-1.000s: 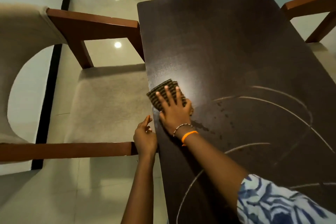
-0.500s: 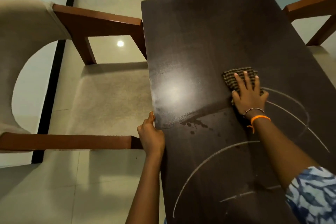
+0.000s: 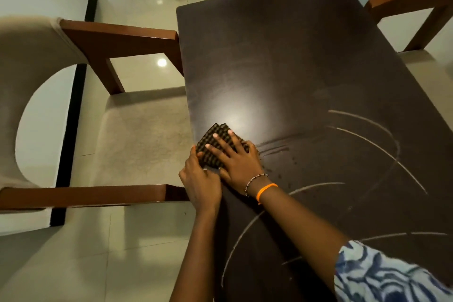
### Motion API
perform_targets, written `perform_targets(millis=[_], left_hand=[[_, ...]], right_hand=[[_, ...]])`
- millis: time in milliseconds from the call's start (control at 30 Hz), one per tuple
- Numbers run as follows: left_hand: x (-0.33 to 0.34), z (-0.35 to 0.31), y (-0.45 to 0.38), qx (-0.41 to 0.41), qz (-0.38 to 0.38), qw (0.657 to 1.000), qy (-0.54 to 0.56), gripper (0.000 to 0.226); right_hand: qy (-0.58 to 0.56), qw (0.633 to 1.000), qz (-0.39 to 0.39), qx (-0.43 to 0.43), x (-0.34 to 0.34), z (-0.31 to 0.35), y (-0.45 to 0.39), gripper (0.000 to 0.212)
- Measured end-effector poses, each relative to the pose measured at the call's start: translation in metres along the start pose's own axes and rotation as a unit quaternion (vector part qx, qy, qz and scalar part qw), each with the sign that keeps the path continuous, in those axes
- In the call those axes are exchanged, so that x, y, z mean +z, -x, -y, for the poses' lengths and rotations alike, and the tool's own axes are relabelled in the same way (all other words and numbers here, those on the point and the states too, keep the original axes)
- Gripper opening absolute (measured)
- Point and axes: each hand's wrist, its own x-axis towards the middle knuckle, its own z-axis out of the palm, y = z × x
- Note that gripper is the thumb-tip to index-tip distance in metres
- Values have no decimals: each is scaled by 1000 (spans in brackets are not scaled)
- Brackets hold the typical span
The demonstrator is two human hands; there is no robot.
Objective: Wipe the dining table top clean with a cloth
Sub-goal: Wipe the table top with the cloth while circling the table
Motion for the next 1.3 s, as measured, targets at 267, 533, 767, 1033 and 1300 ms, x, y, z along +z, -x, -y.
perform_targets(millis=[267,533,767,1033,1300], left_hand=[[58,-53,42,85,67,994,9,60],[87,-74,53,58,73,995,-44,63],[96,-97,56,93,33,994,-46,53],[134,-122,76,122,82,989,-31,55],[158,-134,85,107,100,989,-6,52]], right_hand=[[4,944,-84,319,-59,-242,89,65],[-54,868,-122,479,-67,-253,76,67],[-26,997,-11,78,-44,-150,21,68],[-2,966,-83,247,-89,-338,59,66],[-65,883,-129,447,-100,-378,60,65]])
